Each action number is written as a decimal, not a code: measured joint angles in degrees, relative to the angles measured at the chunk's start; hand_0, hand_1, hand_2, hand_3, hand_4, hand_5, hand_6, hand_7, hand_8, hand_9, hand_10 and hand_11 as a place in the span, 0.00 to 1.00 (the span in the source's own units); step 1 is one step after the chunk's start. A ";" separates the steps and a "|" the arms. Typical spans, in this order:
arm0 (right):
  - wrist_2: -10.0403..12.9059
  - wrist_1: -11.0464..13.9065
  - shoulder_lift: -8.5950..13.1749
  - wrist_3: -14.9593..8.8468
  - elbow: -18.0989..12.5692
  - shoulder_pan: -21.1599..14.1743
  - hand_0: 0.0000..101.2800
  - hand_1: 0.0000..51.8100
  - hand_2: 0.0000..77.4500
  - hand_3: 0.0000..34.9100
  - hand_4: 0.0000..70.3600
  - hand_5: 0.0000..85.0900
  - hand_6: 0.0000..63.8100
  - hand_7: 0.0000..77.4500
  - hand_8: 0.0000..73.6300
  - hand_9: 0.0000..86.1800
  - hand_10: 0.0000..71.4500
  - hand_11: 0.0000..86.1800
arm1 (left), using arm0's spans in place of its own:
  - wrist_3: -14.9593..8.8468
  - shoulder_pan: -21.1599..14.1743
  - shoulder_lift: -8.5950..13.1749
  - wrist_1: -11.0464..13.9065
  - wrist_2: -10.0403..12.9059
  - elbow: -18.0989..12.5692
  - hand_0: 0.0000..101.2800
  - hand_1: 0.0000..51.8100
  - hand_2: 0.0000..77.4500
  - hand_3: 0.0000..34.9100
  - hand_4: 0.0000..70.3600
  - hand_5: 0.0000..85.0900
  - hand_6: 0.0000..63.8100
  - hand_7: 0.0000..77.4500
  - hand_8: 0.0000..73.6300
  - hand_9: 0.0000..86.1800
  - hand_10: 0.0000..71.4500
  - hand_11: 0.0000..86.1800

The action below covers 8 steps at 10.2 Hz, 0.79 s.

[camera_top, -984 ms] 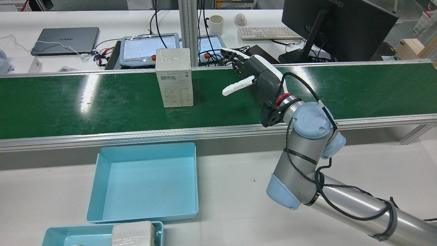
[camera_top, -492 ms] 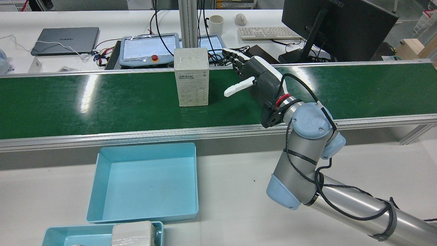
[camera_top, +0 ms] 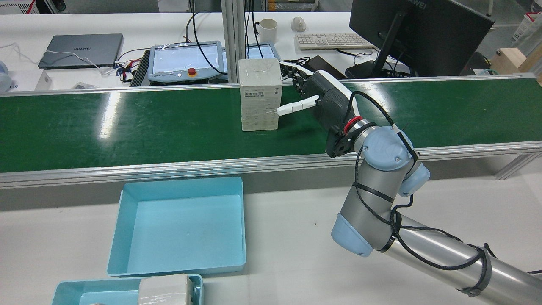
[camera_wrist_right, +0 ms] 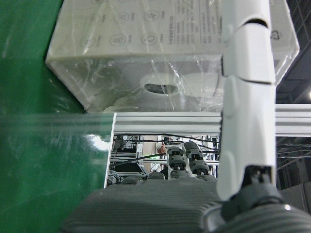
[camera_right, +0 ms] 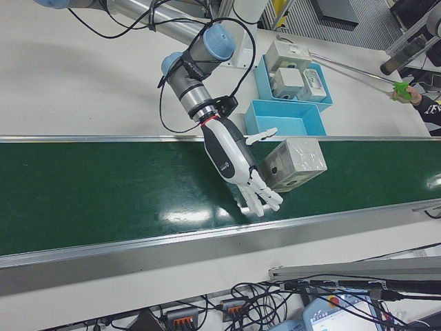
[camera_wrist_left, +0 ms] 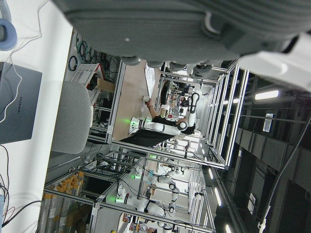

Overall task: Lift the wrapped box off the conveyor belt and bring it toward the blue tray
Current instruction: 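Close the right hand's fingers around the wrapped white box on the belt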

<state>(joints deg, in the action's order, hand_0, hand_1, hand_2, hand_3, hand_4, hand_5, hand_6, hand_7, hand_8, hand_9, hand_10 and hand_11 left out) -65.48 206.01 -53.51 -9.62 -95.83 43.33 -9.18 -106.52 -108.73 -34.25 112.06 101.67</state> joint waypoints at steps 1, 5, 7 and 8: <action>0.00 0.00 -0.07 0.02 0.04 0.19 0.48 0.32 0.06 0.00 0.01 0.15 0.00 0.03 0.00 0.01 0.00 0.01 | 0.00 0.00 0.00 0.00 0.00 0.00 0.00 0.00 0.01 0.00 0.00 0.01 0.01 0.01 0.01 0.01 0.01 0.01; 0.00 0.01 -0.23 -0.04 0.50 0.42 0.48 0.32 0.06 0.00 0.06 0.16 0.00 0.03 0.00 0.01 0.00 0.01 | 0.00 0.00 0.00 0.00 0.00 0.00 0.00 0.00 0.01 0.00 0.00 0.01 0.01 0.01 0.01 0.01 0.01 0.01; 0.08 0.03 -0.29 -0.10 0.81 0.47 0.48 0.32 0.10 0.00 0.08 0.17 0.01 0.04 0.00 0.01 0.00 0.01 | 0.00 0.00 0.00 0.00 0.00 0.00 0.00 0.00 0.01 0.00 0.00 0.01 0.01 0.01 0.01 0.00 0.01 0.01; 0.12 0.08 -0.32 -0.10 1.09 0.49 0.48 0.32 0.10 0.01 0.08 0.18 0.01 0.06 0.00 0.01 0.00 0.01 | 0.00 0.00 0.00 0.00 0.00 0.00 0.00 0.00 0.01 0.00 0.00 0.01 0.01 0.01 0.01 0.00 0.01 0.01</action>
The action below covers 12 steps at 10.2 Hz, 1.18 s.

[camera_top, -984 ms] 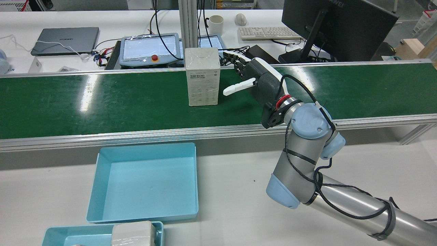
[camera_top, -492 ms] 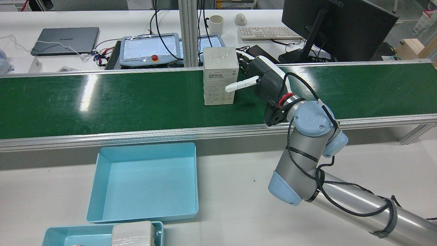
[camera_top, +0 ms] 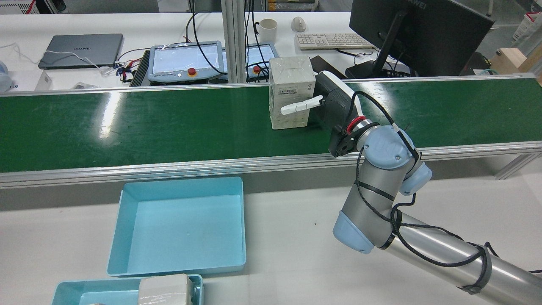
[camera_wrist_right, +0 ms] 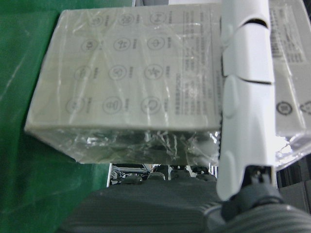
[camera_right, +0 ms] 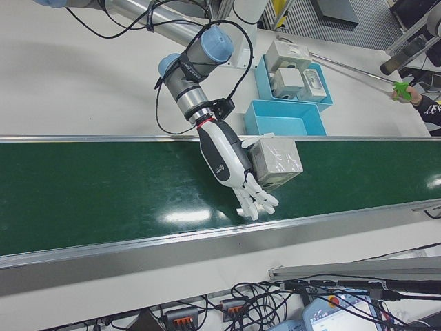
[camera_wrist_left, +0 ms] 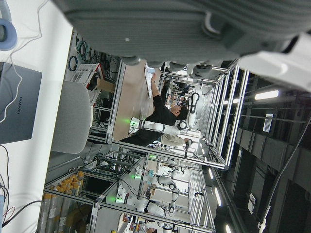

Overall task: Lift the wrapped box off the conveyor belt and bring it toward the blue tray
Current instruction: 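Close the right hand's fingers around the wrapped white box on the belt, then lift the box with the right hand and carry it toward the blue tray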

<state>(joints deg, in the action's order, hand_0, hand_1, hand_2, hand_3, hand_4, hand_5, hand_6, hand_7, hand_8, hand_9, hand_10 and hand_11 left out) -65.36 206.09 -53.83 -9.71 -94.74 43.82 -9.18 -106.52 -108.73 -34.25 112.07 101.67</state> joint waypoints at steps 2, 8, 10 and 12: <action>0.12 0.23 0.01 0.03 0.39 0.24 0.48 0.34 0.11 0.00 0.09 0.18 0.03 0.06 0.00 0.01 0.00 0.01 | 0.00 0.00 0.00 0.00 0.00 0.00 0.00 0.00 0.01 0.00 0.00 0.01 0.01 0.01 0.01 0.01 0.01 0.01; -0.22 3.58 1.86 0.11 -1.53 2.24 0.50 0.33 0.34 0.02 0.30 0.51 0.45 0.41 0.10 0.48 0.33 0.26 | 0.00 0.00 0.00 0.00 0.00 0.00 0.00 0.00 0.01 0.00 0.00 0.01 0.01 0.01 0.01 0.01 0.01 0.01; -1.33 7.29 5.71 0.13 -4.29 2.18 0.52 0.33 0.34 0.03 0.33 0.53 0.52 0.42 0.33 0.63 0.46 0.42 | 0.00 0.00 0.00 0.00 0.00 0.00 0.00 0.00 0.01 0.00 0.00 0.01 0.01 0.01 0.01 0.01 0.01 0.01; -2.22 10.74 10.11 0.21 -6.25 0.15 0.49 0.18 0.39 0.00 0.35 0.54 0.54 0.42 0.35 0.64 0.47 0.43 | 0.00 0.00 0.00 0.00 0.00 0.00 0.00 0.00 0.01 0.00 0.00 0.01 0.01 0.01 0.01 0.01 0.01 0.01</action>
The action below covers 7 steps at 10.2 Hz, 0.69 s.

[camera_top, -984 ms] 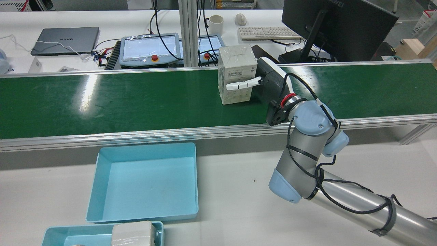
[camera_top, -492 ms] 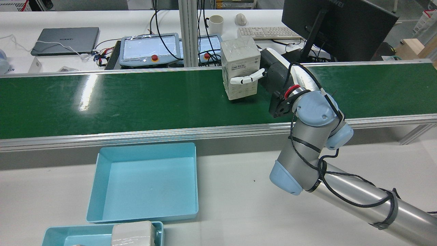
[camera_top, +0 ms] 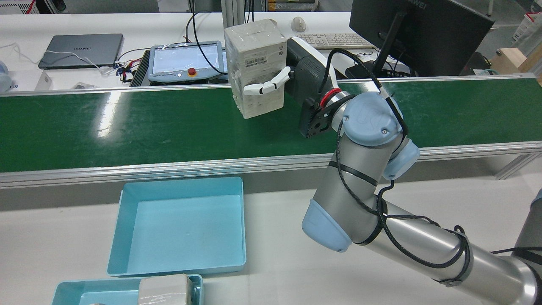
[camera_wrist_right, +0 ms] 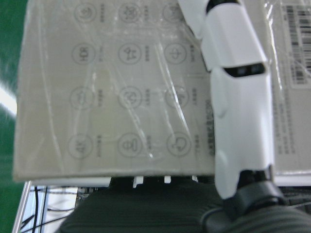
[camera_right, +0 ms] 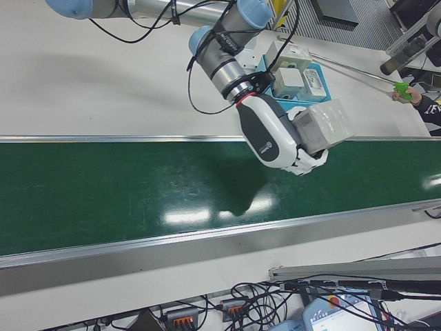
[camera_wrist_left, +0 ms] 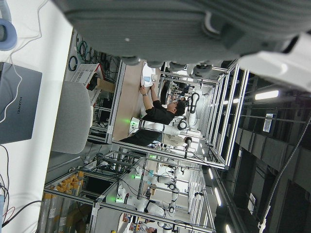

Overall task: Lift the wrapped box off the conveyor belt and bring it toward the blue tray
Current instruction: 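Lift the box with the right hand and carry it toward the blue tray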

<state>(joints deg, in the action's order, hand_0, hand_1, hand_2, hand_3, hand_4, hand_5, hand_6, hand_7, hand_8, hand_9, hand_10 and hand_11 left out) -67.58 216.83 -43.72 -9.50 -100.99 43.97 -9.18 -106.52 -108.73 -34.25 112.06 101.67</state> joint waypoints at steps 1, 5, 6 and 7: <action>-0.14 1.07 1.84 0.07 -0.43 -1.78 0.51 0.16 0.39 0.00 0.36 0.54 0.54 0.42 0.36 0.64 0.49 0.45 | 0.00 0.00 0.00 0.00 0.00 0.00 0.00 0.00 0.01 0.00 0.00 0.01 0.01 0.01 0.01 0.01 0.01 0.01; 0.06 2.35 8.49 0.26 1.32 -10.54 0.53 0.16 0.39 0.00 0.37 0.54 0.60 0.41 0.39 0.64 0.51 0.46 | 0.00 0.00 0.00 0.00 0.00 0.00 0.00 0.00 0.01 0.00 0.00 0.01 0.01 0.01 0.01 0.01 0.01 0.01; 0.13 2.39 10.07 0.27 2.60 -12.78 0.53 0.16 0.39 0.00 0.37 0.54 0.61 0.41 0.39 0.64 0.52 0.46 | 0.00 0.00 0.00 0.00 0.00 0.00 0.00 0.00 0.01 0.00 0.00 0.01 0.01 0.01 0.01 0.01 0.01 0.01; 0.21 2.39 11.63 0.27 4.03 -15.10 0.53 0.16 0.39 0.00 0.37 0.54 0.61 0.41 0.39 0.64 0.52 0.46 | 0.00 0.00 0.00 0.00 0.00 0.00 0.00 0.00 0.01 0.00 0.00 0.01 0.01 0.01 0.01 0.01 0.01 0.01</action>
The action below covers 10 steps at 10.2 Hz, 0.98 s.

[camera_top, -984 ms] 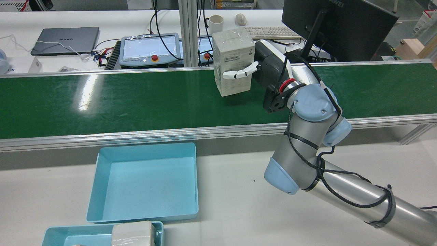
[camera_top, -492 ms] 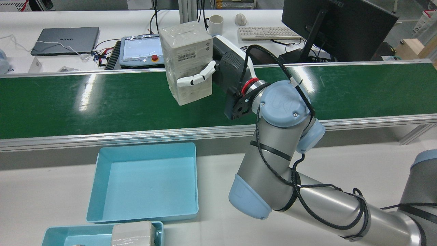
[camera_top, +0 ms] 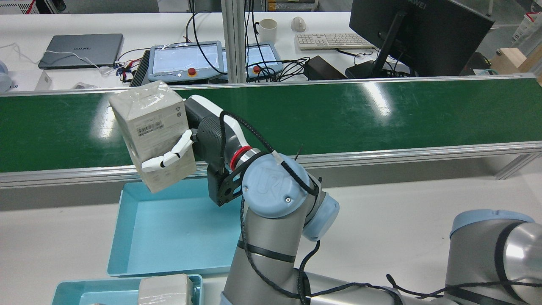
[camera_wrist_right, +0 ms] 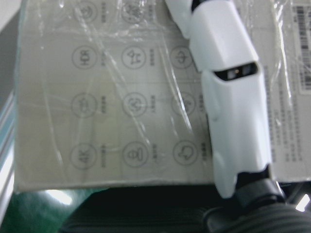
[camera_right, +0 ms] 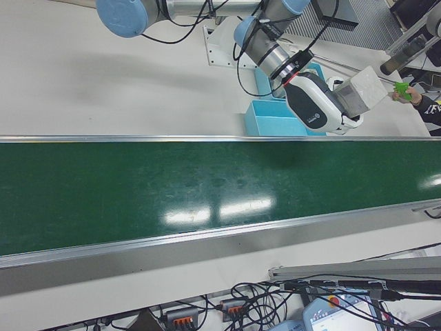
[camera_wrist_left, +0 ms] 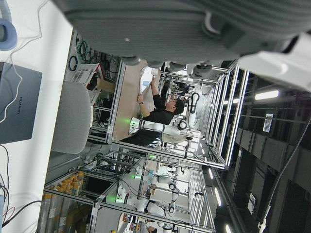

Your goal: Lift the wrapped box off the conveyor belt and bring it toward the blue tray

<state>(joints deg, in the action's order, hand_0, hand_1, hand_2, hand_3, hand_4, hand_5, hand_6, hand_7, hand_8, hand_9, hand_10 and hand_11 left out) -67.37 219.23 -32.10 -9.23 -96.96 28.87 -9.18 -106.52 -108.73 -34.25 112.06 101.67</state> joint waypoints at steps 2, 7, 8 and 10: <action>0.12 -0.01 2.00 0.00 2.15 -3.28 0.53 0.16 0.39 0.00 0.38 0.54 0.62 0.41 0.39 0.64 0.52 0.46 | 0.00 0.00 0.00 0.00 0.00 0.00 0.00 0.00 0.01 0.00 0.00 0.01 0.01 0.01 0.01 0.01 0.01 0.01; 0.34 -2.14 -0.40 0.71 2.05 -6.74 0.53 0.11 0.40 0.00 0.40 0.54 0.63 0.41 0.47 0.63 0.59 0.47 | 0.00 0.00 0.00 0.00 0.00 0.00 0.00 0.00 0.01 0.00 0.00 0.01 0.01 0.01 0.01 0.01 0.01 0.01; 0.31 -2.58 -0.48 0.84 1.73 -7.07 0.54 0.11 0.40 0.00 0.40 0.54 0.63 0.41 0.45 0.61 0.56 0.46 | 0.00 0.00 0.00 0.00 0.00 0.00 0.00 0.00 0.01 0.00 0.00 0.01 0.01 0.01 0.01 0.01 0.01 0.01; -0.03 -2.87 -0.43 0.94 0.81 -7.35 0.53 0.14 0.36 0.00 0.47 0.46 0.70 0.32 0.24 0.51 0.36 0.33 | 0.00 0.00 0.00 0.00 0.00 0.00 0.00 0.00 0.01 0.00 0.00 0.01 0.01 0.01 0.01 0.01 0.01 0.01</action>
<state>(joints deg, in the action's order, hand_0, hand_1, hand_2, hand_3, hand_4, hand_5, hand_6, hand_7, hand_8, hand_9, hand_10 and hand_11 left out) -67.40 216.36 -32.52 -8.29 -96.15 21.52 -9.18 -106.52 -108.73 -34.25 112.06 101.67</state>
